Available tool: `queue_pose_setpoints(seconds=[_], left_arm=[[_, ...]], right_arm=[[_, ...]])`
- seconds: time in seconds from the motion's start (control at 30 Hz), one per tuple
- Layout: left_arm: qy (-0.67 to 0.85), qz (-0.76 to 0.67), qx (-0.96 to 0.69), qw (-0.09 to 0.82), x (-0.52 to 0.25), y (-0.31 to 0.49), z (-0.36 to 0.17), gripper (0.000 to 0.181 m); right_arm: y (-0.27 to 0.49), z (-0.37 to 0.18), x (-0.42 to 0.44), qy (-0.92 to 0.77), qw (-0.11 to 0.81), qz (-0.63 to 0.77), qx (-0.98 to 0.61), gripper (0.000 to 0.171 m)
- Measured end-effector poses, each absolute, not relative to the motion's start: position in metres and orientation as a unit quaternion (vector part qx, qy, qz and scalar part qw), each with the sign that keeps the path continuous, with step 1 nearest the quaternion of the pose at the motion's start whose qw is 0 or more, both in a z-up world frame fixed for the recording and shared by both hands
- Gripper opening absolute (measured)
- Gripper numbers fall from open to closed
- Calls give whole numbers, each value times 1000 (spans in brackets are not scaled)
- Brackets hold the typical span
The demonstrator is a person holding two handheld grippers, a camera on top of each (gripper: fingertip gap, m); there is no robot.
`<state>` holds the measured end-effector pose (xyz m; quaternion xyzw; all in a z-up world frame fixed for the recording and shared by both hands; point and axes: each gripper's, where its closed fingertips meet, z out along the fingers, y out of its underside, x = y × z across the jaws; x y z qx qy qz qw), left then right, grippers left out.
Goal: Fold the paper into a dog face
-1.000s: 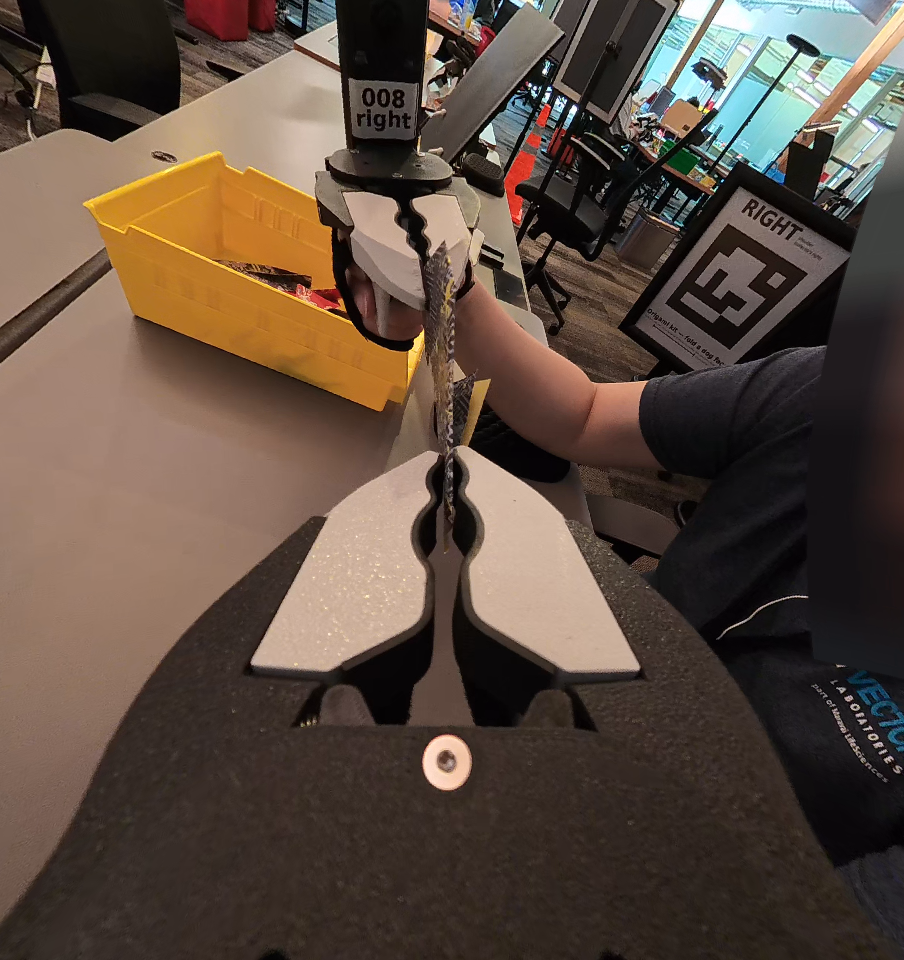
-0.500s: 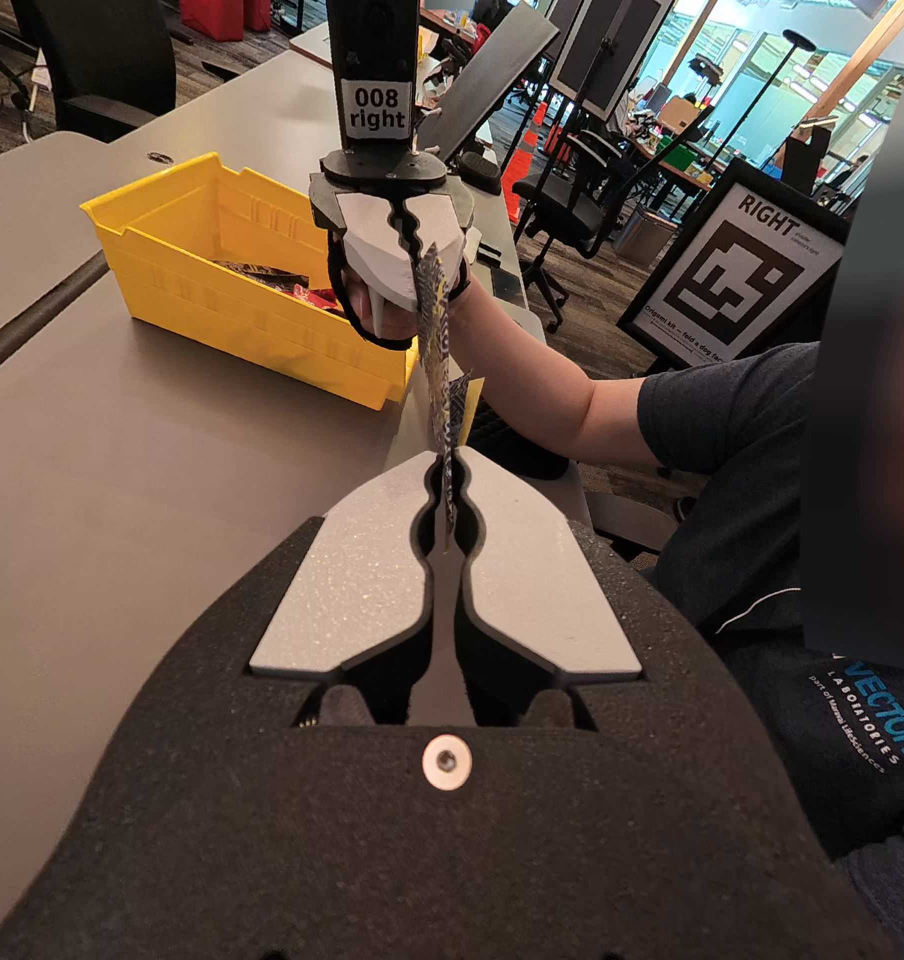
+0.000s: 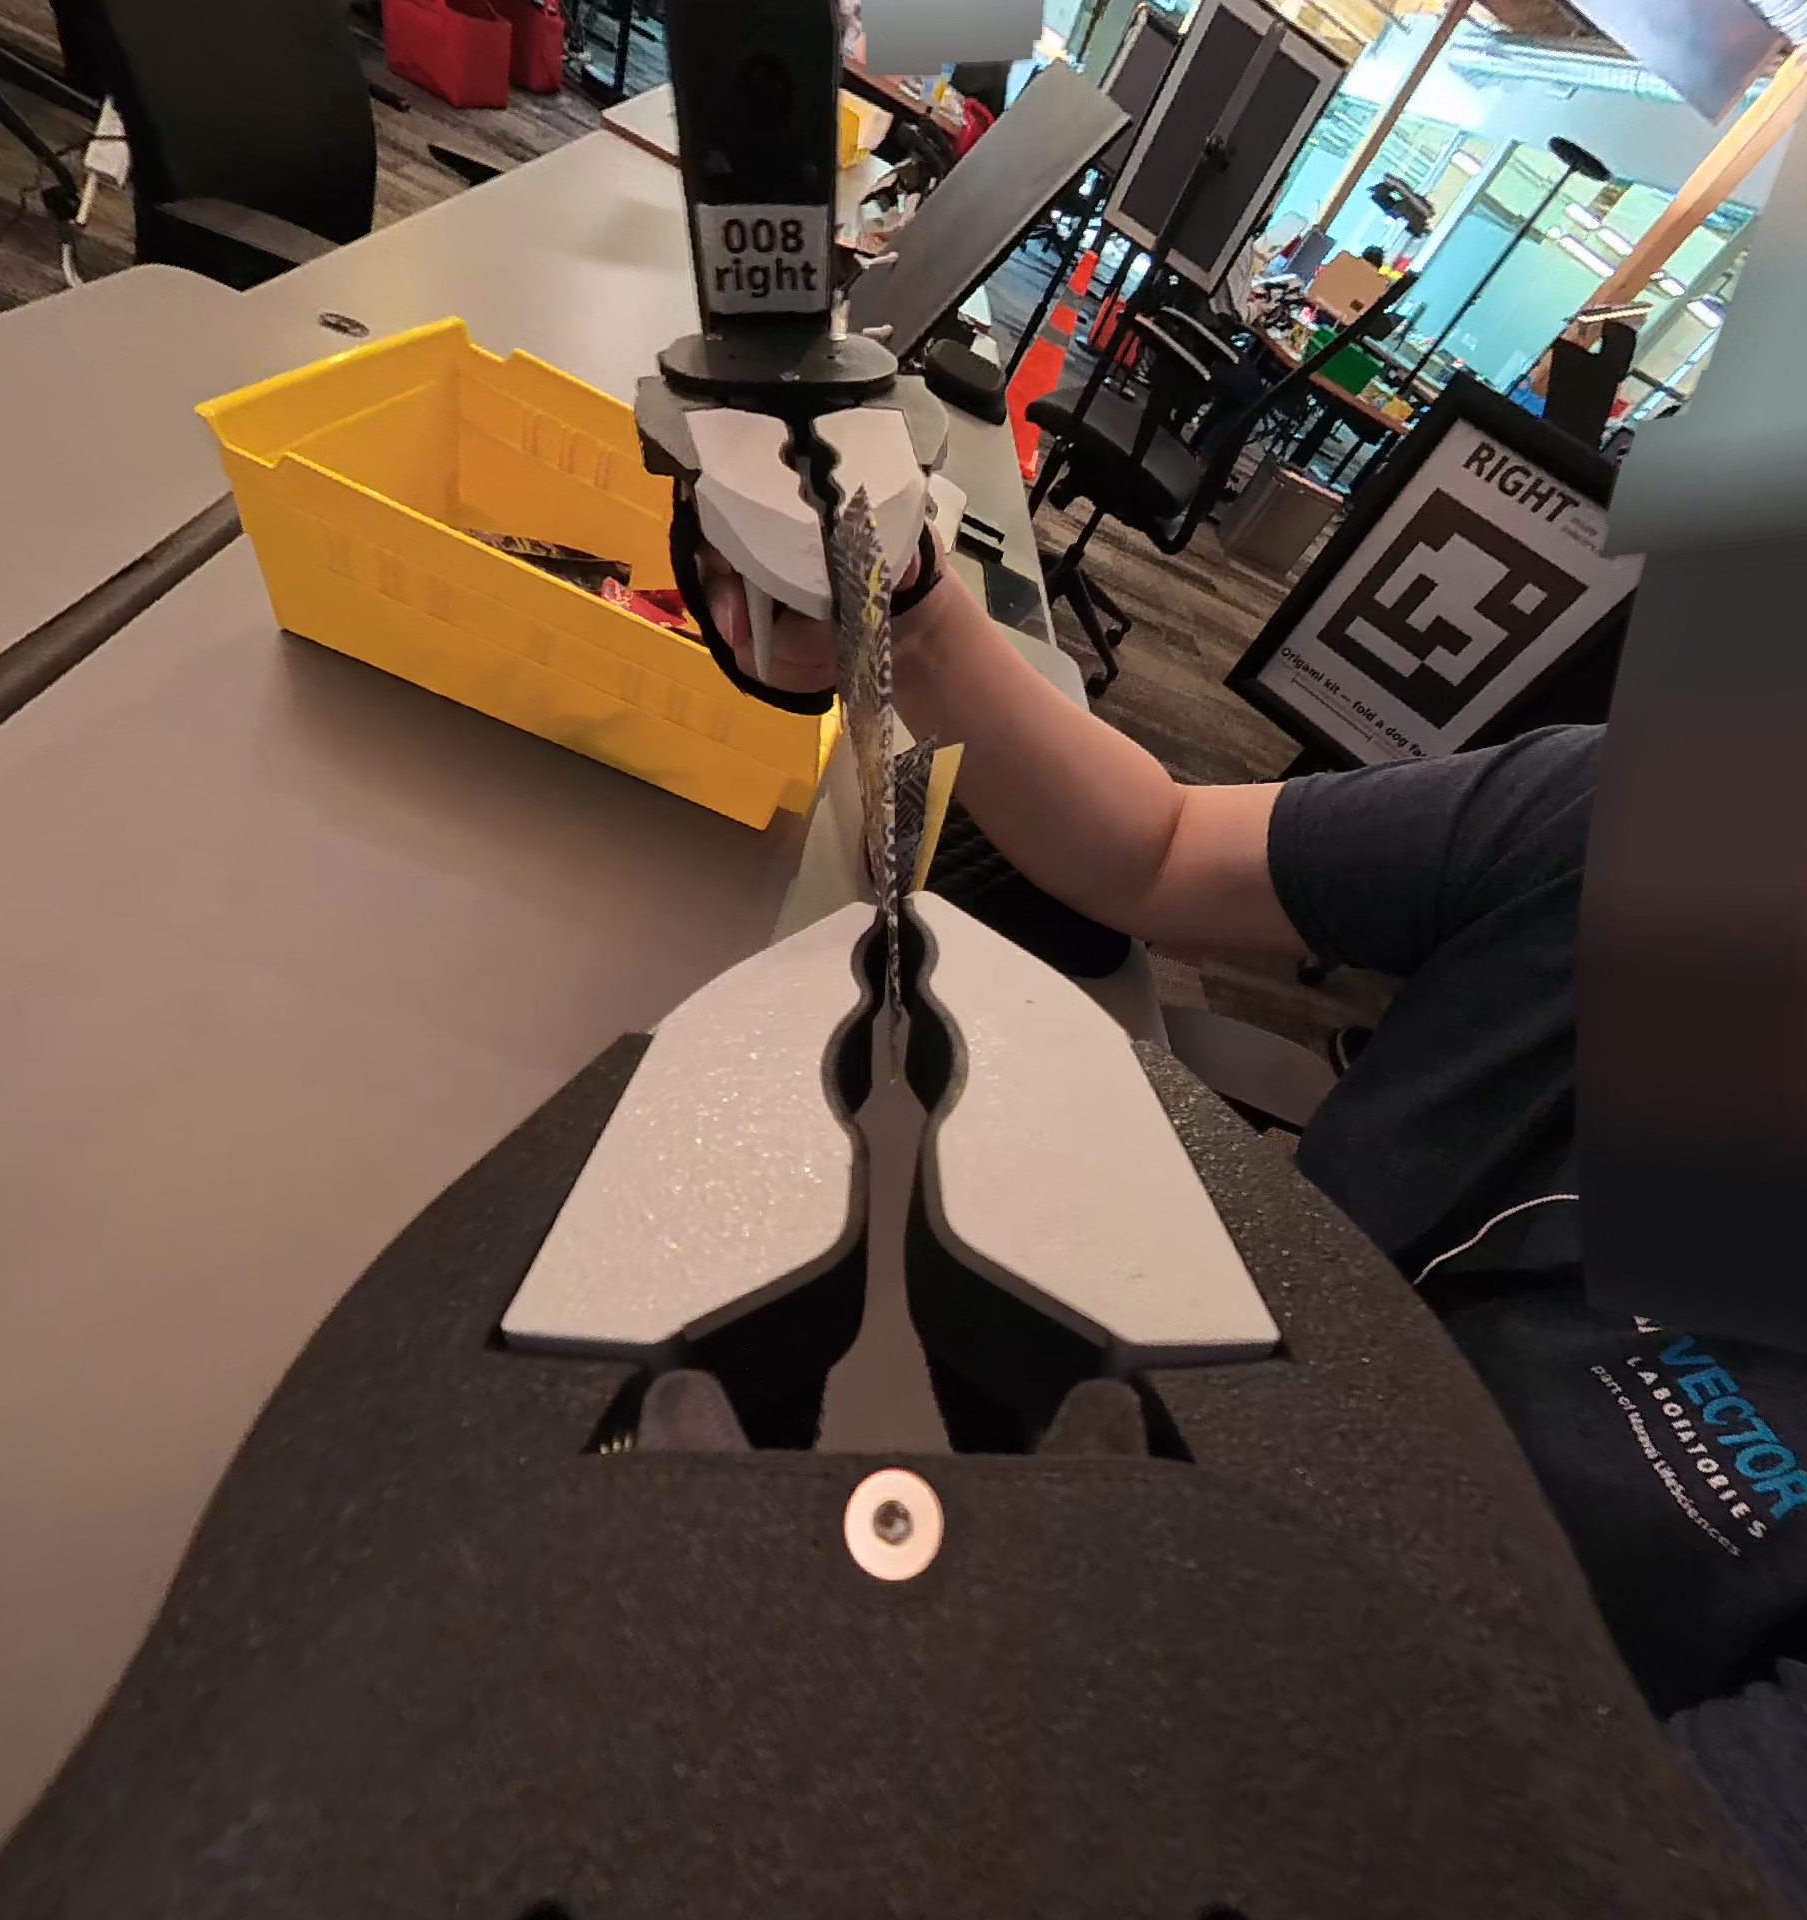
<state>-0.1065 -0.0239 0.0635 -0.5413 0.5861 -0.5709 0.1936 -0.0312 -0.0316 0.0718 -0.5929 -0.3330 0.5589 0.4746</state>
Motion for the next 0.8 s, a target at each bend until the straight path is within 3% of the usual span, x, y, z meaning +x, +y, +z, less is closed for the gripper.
queue_pose_setpoints(seconds=[0.4, 0.8], left_arm=[[585, -569, -542, 201, -109, -23, 67, 0], [587, -570, -543, 190, -108, -25, 65, 0]], right_arm=[[-39, 69, -40, -358, 464, 557, -588, 10], [-37, 66, -41, -363, 468, 546, -593, 1]])
